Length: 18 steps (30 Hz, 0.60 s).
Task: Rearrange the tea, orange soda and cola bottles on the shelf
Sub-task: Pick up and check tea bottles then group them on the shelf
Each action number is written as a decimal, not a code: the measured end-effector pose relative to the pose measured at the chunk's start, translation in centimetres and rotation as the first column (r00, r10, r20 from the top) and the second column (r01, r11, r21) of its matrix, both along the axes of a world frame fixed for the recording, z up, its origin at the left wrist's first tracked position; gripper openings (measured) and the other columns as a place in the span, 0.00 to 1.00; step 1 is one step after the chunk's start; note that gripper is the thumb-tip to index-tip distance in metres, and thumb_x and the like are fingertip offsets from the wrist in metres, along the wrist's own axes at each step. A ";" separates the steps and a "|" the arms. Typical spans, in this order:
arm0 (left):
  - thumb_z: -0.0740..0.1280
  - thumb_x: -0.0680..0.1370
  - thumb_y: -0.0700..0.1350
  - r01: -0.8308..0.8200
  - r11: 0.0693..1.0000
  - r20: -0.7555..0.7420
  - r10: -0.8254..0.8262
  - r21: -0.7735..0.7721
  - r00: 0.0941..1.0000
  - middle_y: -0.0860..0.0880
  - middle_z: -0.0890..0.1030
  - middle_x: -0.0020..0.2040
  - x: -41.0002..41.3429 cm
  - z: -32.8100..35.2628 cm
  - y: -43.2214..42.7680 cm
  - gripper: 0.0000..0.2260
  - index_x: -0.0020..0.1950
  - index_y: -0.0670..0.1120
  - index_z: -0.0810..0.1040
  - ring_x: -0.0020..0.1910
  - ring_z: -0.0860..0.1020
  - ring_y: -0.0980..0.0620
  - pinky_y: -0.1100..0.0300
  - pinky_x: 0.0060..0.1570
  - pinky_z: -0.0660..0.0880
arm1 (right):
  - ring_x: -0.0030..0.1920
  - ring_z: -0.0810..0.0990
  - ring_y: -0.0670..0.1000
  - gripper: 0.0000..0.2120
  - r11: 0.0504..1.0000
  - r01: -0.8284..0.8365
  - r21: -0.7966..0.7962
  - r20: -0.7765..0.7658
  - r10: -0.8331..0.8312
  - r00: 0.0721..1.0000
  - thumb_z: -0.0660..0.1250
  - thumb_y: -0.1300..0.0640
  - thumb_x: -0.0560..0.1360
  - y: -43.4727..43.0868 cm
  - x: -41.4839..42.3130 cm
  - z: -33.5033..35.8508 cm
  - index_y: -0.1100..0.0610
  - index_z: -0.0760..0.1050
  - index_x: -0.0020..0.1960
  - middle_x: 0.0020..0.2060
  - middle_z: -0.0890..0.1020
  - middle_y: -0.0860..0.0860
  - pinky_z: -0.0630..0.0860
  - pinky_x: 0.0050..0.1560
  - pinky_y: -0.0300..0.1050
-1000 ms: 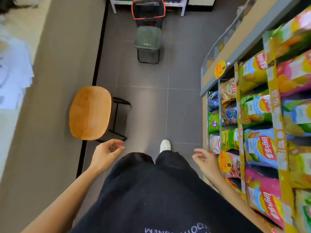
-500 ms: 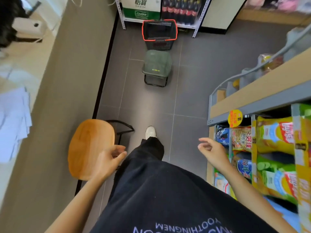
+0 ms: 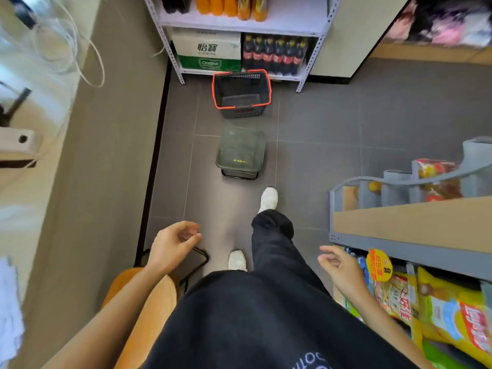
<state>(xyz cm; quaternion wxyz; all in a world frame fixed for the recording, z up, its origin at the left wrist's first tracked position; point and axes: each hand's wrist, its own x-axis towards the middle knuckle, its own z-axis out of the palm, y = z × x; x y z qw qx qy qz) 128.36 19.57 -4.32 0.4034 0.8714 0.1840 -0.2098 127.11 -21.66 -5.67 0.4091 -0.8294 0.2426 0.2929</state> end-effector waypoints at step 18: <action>0.75 0.77 0.46 -0.230 0.973 -0.087 0.227 -0.025 0.970 0.61 0.86 0.46 30.9 1.5 6.8 0.05 0.49 0.57 0.85 0.47 0.83 0.62 0.53 0.54 0.81 | 0.49 0.83 0.51 0.11 0.971 -0.229 0.069 0.086 0.223 0.971 0.69 0.59 0.79 8.5 45.2 0.9 0.52 0.79 0.61 0.48 0.84 0.49 0.76 0.53 0.45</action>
